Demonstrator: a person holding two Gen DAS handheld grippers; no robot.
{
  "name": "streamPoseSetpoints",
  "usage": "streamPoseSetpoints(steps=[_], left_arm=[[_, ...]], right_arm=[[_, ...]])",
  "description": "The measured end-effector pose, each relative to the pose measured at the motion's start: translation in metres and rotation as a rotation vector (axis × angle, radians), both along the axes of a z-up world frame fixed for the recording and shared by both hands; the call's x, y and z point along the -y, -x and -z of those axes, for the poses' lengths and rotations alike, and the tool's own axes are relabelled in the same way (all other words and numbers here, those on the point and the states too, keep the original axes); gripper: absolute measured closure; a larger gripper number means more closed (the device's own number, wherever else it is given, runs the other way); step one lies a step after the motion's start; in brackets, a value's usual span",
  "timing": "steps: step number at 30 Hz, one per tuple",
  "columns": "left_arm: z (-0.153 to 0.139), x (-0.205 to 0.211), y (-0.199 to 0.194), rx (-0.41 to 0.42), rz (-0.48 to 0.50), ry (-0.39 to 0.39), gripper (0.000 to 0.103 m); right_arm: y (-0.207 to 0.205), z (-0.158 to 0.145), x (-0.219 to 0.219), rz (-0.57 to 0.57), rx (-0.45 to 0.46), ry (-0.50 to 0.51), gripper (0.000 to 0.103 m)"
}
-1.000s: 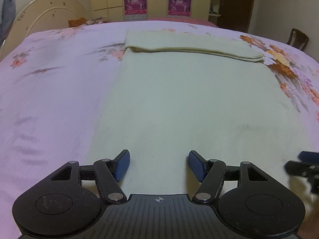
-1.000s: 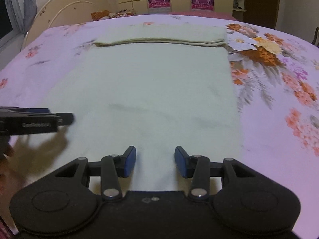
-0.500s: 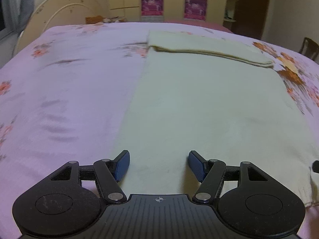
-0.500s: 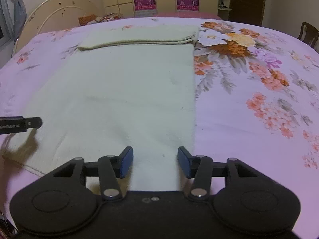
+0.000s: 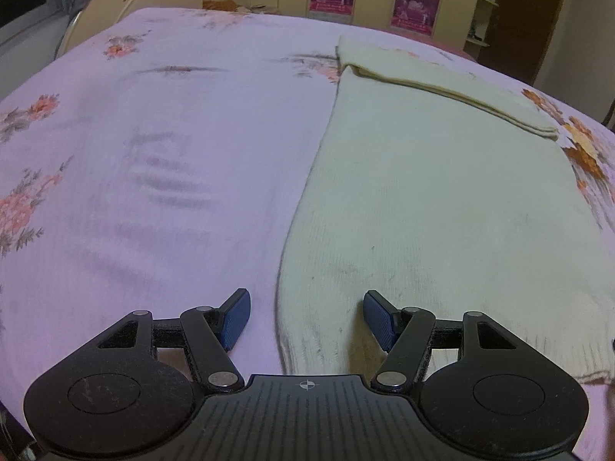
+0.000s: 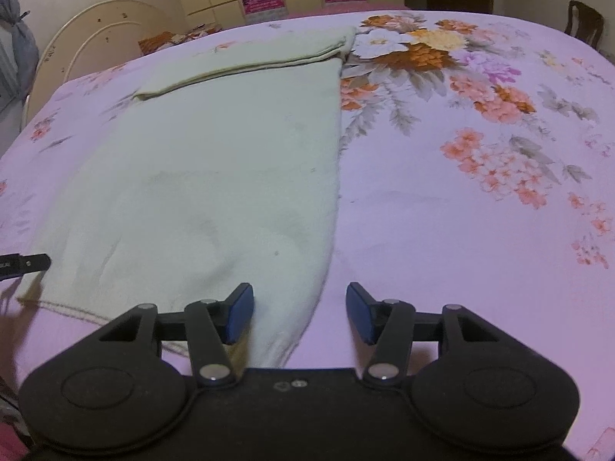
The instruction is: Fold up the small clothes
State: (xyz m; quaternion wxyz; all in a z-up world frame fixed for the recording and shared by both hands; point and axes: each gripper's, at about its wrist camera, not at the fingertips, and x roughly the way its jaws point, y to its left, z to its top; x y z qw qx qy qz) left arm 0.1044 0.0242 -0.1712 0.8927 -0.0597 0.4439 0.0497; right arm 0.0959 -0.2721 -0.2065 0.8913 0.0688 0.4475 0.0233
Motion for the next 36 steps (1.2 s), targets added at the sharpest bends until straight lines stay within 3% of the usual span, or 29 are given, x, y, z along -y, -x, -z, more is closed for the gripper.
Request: streamPoseSetpoints(steps=[5,7,9,10,14,16,18,21,23,25,29,31,33,36], left_arm=[[0.001,-0.002,0.0,-0.014,0.019,0.044,0.038],[0.001,-0.002,0.0,-0.016,0.023,0.063,0.038],[0.0,-0.002,0.0,-0.018,0.027,0.083,0.058],[-0.001,-0.002,0.0,-0.021,0.03,0.083,0.061],[-0.003,-0.005,-0.004,-0.044,0.052,0.121,0.074],[-0.003,-0.007,-0.007,-0.057,0.066,0.138,0.077],[-0.002,-0.007,-0.01,-0.065,0.08,0.151,0.081],[-0.002,-0.006,-0.017,-0.076,0.105,0.184,0.095],[-0.003,-0.005,-0.018,-0.084,0.117,0.204,0.095],[-0.004,-0.005,-0.017,-0.086,0.133,0.198,0.095],[-0.002,-0.006,-0.019,-0.085,0.154,0.168,0.094],[-0.002,-0.001,-0.02,-0.087,0.177,0.141,0.093],[-0.002,-0.001,-0.022,-0.091,0.167,0.153,0.093],[-0.001,-0.007,-0.022,-0.088,0.134,0.206,0.093]], right_arm=[[0.002,0.002,-0.008,-0.041,-0.012,-0.002,0.053],[0.002,0.002,-0.009,-0.049,-0.012,-0.001,0.061],[0.002,0.002,-0.01,-0.051,-0.007,-0.006,0.072],[0.001,0.002,-0.011,-0.049,-0.006,-0.011,0.079],[-0.002,0.002,-0.011,-0.054,-0.011,-0.038,0.088],[-0.005,0.003,-0.012,-0.056,-0.017,-0.045,0.088],[-0.009,0.004,-0.013,-0.058,-0.03,-0.056,0.082],[-0.014,0.004,-0.016,-0.061,-0.044,-0.072,0.079],[-0.014,0.004,-0.02,-0.067,-0.045,-0.048,0.081],[-0.013,0.002,-0.021,-0.061,-0.053,-0.038,0.09],[-0.011,-0.001,-0.016,-0.043,-0.068,-0.04,0.092],[-0.012,-0.001,-0.015,-0.033,-0.079,-0.051,0.078],[-0.015,-0.001,-0.014,-0.022,-0.1,-0.103,0.071],[-0.016,0.001,-0.024,-0.037,-0.101,-0.069,0.075]])
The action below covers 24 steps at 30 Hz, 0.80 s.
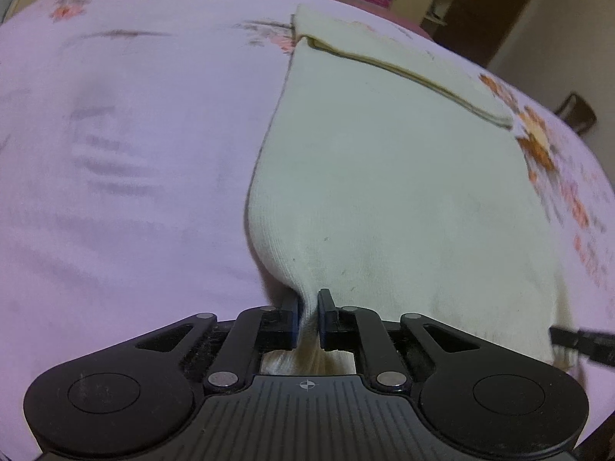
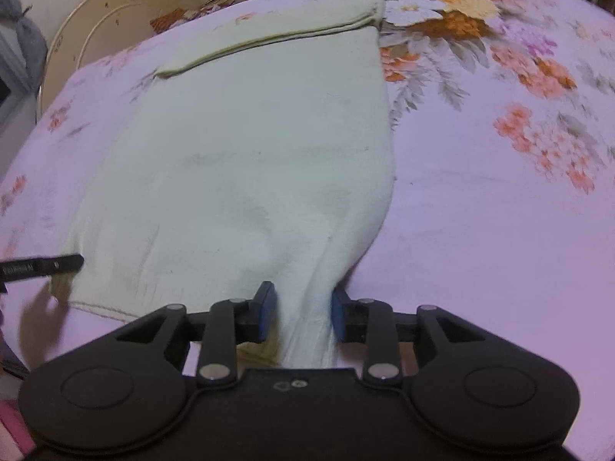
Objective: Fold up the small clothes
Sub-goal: 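Grasp the sweater's side edge with the left tool while the right tool grasps beside it, then lift and fold the held side edge over the sweater body with both tools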
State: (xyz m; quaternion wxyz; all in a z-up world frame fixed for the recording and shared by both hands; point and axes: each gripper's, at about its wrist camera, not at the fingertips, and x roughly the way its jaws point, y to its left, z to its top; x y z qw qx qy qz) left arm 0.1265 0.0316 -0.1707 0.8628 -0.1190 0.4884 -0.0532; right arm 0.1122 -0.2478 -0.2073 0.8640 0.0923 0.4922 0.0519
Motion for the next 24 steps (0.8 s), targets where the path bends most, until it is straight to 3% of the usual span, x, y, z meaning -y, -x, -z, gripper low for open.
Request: streamPoseSetpoints(steps=[3,7,11,17,24], left_arm=[[-0.003,-0.002,0.0,0.027,-0.012,0.049,0.096],[-0.02,-0.004,-0.012,0.112,-0.028,0.134,0.096],[-0.043,0.004,-0.041,0.193,0.004,0.167,0.096],[-0.067,0.016,-0.109,0.278,0.052,0.189,0.096],[-0.06,0.034,-0.199,0.298,0.047,0.221,0.097]], right_arm=[[0.001,0.0,-0.007,-0.028,-0.002,-0.006,0.093],[-0.006,-0.011,0.001,-0.003,0.026,-0.1,0.094],[-0.018,-0.033,0.012,0.034,0.105,-0.181,0.094],[-0.058,-0.069,0.027,0.086,0.226,-0.221,0.094],[-0.135,-0.078,0.039,0.153,0.306,-0.204,0.094]])
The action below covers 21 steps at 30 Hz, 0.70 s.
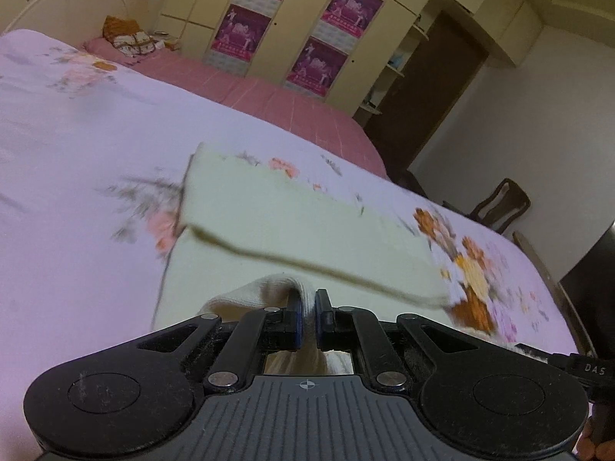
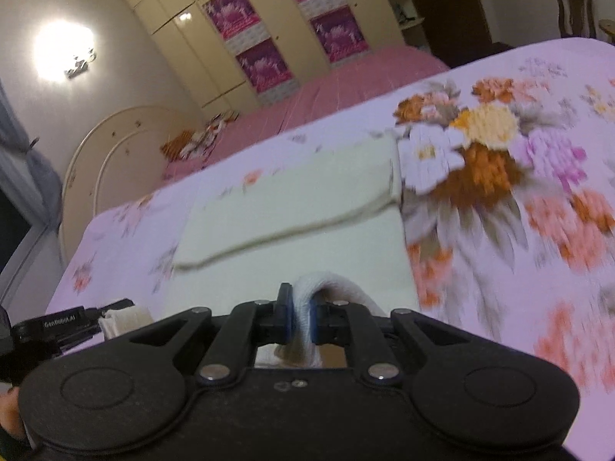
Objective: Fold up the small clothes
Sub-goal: 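Lift and fold the held side edge over the sweater body with both tools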
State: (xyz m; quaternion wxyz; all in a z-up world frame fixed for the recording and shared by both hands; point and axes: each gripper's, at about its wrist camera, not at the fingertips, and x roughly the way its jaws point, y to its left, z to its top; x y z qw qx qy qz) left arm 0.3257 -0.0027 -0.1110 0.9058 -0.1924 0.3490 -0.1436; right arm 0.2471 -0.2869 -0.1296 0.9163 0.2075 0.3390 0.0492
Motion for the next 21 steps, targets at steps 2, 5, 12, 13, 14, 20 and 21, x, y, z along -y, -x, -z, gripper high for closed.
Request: streamPoseSetpoints(steps=[2,5,12,13,14,20,21], left_arm=[[0.006,0.006,-0.024,0.002,0.005,0.002,0.097],[0.017,0.014,-0.06,0.0,-0.001,0.01,0.097],[0.033,0.02,-0.136,-0.005,-0.024,0.015,0.097],[0.037,0.019,-0.145,-0.013,-0.032,0.016,0.097],[0.041,0.018,-0.153,-0.022,-0.045,0.015,0.097],[0.059,0.016,-0.194,-0.068,-0.106,-0.032,0.096],[0.06,0.016,-0.2,-0.074,-0.112,-0.037,0.096]], right_arm=[[-0.026,0.003,0.002,0.012,0.004,0.007,0.094],[-0.064,0.012,0.006,0.042,0.005,0.0,0.094],[-0.143,0.03,0.023,0.118,0.0,-0.011,0.094],[-0.154,0.033,0.026,0.125,-0.006,-0.019,0.094],[-0.164,0.036,0.03,0.132,-0.018,-0.03,0.094],[-0.211,0.058,0.044,0.173,-0.089,-0.065,0.094],[-0.217,0.061,0.045,0.173,-0.101,-0.068,0.094]])
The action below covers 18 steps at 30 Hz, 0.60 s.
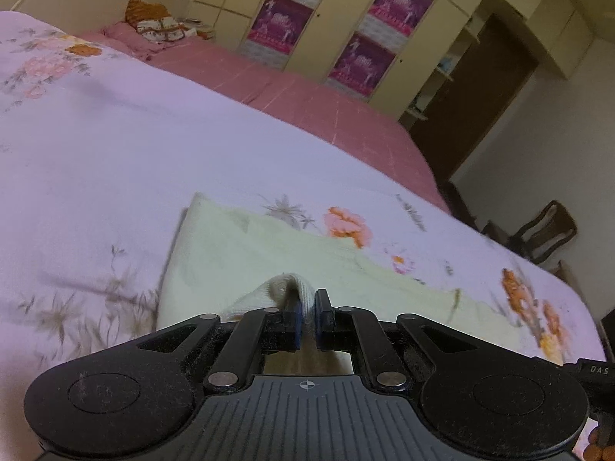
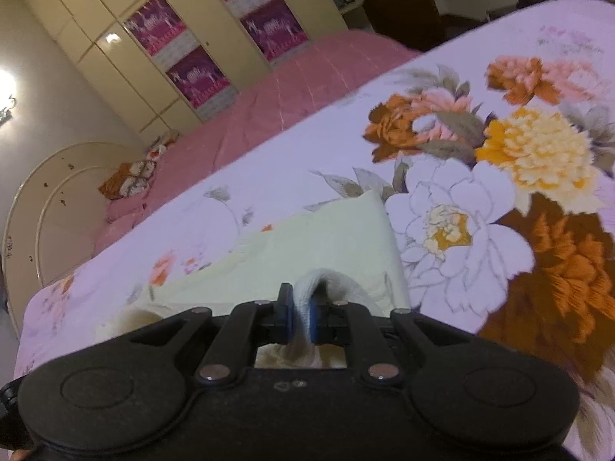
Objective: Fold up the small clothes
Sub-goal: 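Lift and fold the held side edge over the sweater body with both tools, then open both tools to release the folded edge onto the sweater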
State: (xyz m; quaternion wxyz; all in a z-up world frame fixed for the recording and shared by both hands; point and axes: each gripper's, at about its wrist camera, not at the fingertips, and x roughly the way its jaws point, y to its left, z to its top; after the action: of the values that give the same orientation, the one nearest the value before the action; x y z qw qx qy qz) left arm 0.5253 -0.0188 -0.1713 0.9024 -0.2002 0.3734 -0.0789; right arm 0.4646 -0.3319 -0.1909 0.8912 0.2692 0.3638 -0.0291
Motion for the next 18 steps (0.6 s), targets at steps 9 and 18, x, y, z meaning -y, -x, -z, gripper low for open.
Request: streamPoseSetpoints(steps=[9,18], left_arm=[[-0.007,0.0,-0.02,0.02,-0.017,0.015,0.037],[-0.007,-0.01,-0.016,0.057,0.029,-0.145,0.022]], right_arm=[[-0.04,0.012,0.009,0.022,-0.029,-0.038,0.079],[-0.036,0.001,0.017,0.045,0.031,0.104,0.045]])
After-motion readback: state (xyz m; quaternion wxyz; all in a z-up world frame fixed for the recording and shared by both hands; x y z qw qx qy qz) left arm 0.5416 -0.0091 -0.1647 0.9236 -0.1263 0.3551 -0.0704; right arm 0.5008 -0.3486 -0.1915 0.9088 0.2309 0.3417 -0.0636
